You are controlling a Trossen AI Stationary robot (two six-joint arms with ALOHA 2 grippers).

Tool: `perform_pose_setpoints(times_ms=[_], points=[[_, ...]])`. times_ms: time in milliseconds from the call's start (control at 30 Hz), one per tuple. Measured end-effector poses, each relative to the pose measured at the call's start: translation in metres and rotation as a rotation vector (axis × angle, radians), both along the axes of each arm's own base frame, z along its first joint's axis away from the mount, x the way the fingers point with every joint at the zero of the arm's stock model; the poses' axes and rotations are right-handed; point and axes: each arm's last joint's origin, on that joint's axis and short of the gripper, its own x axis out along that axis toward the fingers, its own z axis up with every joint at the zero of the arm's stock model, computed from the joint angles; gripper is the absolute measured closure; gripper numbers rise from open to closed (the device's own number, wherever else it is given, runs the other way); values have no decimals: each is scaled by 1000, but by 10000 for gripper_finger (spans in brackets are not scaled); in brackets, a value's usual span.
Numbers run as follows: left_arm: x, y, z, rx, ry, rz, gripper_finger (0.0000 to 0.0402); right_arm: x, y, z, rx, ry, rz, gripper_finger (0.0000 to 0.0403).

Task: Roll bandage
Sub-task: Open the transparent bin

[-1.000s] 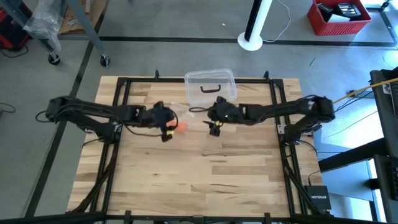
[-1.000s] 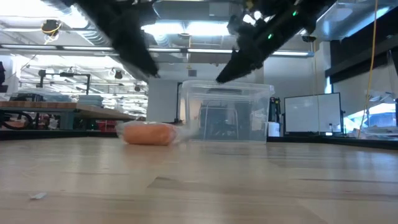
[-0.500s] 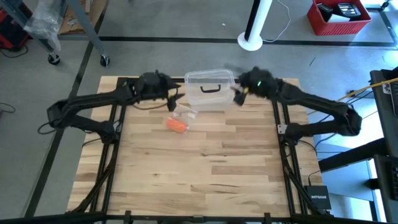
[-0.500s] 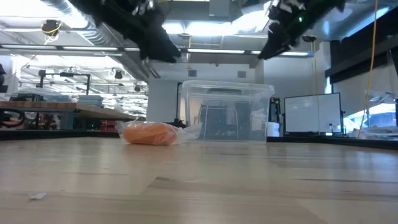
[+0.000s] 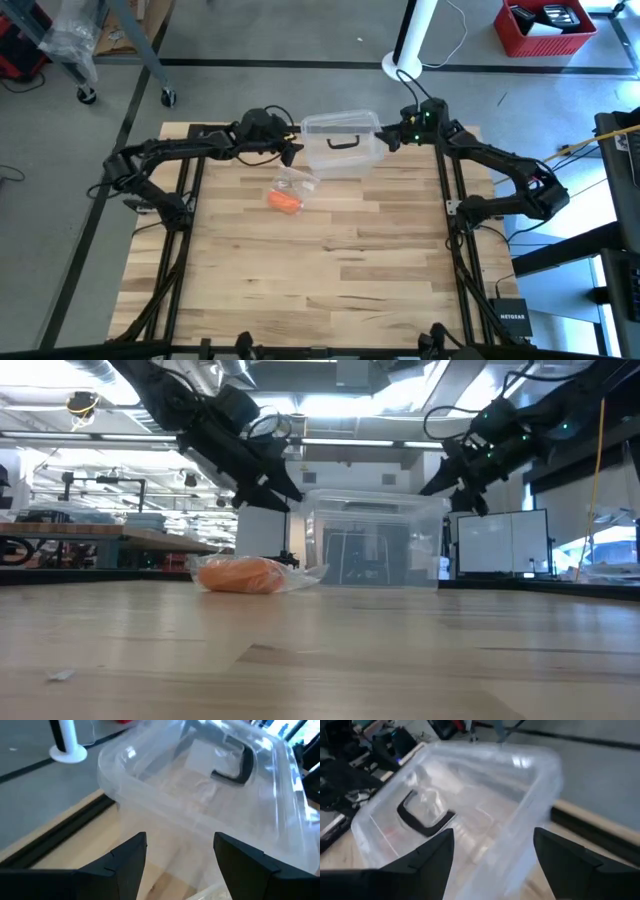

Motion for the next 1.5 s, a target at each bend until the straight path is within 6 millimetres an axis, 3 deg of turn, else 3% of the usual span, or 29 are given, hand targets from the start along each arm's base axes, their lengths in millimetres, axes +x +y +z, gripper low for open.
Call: perform_pose_setpoints(times_ms=[167, 667, 867, 1500], points=[[4, 2, -6, -29, -8, 4, 178, 2, -2, -10, 28, 18, -1, 128], [7, -4, 0, -53, -57, -8, 178, 3, 1, -11, 97, -24, 62, 128], [-1, -7, 14, -85, -98, 22, 178, 2, 0, -12, 105, -11, 40, 128], [0, -6, 3, -260, -111, 126, 178, 2, 1, -12, 122, -14, 48, 128]])
